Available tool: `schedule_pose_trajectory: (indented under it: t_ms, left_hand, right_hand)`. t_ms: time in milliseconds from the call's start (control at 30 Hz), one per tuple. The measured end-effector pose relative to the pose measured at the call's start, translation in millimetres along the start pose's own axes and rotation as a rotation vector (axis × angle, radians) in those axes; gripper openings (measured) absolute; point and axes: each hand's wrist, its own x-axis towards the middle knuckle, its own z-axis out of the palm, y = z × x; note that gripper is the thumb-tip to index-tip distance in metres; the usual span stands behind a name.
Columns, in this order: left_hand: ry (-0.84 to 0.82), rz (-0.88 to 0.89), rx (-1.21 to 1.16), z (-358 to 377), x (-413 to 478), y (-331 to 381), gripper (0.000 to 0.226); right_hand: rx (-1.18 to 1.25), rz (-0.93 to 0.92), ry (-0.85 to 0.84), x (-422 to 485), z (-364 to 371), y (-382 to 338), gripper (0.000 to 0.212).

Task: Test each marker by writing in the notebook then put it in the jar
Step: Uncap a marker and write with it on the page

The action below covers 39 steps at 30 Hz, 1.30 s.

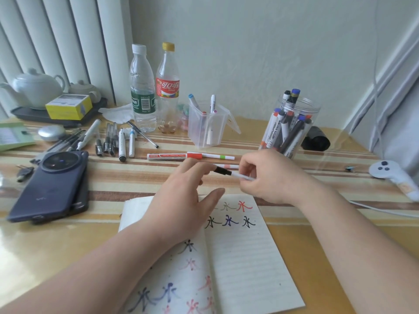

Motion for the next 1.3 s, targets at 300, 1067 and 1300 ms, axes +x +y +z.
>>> schedule_pose_trajectory:
  t_ms: [300,1067,1300]
  left_hand:
    - [-0.079,0.051,0.074,-5,-1,4,0.031]
    - [-0.181,0.012,-0.086,-12,0,18,0.035]
    - [-0.380,-0.098,-0.376,-29,7,16,0.031]
  right_hand:
    - [0.830,-0.087,-0.070,-44,-1,-1,0.015]
    - [1.309,0.111,0.319,-45,36,-35,0.039]
    - [1.485,0.010,0.321,-43,35,-50,0.028]
